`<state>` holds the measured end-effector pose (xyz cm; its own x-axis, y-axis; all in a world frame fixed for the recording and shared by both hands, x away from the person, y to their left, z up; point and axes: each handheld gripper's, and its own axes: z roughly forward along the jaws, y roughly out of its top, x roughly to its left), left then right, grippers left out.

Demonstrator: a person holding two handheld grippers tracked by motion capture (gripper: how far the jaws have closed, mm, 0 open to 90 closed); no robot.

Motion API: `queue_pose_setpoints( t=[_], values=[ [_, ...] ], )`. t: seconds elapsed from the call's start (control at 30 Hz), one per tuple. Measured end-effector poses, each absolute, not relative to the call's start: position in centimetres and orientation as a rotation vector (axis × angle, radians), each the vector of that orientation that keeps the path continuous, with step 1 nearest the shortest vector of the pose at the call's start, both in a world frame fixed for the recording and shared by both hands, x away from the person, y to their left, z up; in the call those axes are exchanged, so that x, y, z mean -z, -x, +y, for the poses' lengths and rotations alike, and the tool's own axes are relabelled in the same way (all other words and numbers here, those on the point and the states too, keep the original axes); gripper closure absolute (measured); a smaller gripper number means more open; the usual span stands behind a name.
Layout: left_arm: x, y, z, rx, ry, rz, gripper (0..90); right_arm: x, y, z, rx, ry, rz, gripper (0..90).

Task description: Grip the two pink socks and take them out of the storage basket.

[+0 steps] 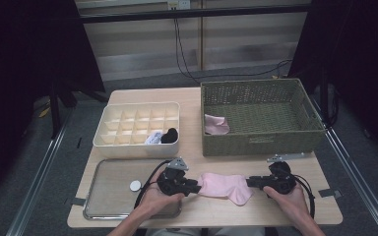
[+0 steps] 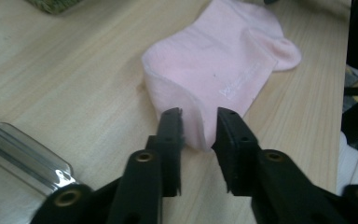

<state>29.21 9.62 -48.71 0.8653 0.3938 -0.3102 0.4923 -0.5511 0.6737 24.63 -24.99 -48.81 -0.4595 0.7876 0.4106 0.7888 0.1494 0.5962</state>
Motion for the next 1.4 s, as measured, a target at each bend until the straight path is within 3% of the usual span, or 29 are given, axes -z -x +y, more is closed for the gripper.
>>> queue_pose_setpoints(
  t=[0.23,0.43,1.4],
  values=[
    [47.7,-29.5,10.9,0.142,-2.183,0.662,59.7,47.8,-24.9,-24.8,1.320,1.605,-2.374,64.9],
    [47.0,-29.5,11.9,0.114,-2.154,0.643,59.6,46.9,-25.2,-24.5,1.350,1.590,-2.384,59.2],
    [46.3,-28.3,17.1,0.067,-2.072,0.626,46.8,40.1,-27.9,-22.3,1.533,1.446,-2.439,60.0]
  ],
)
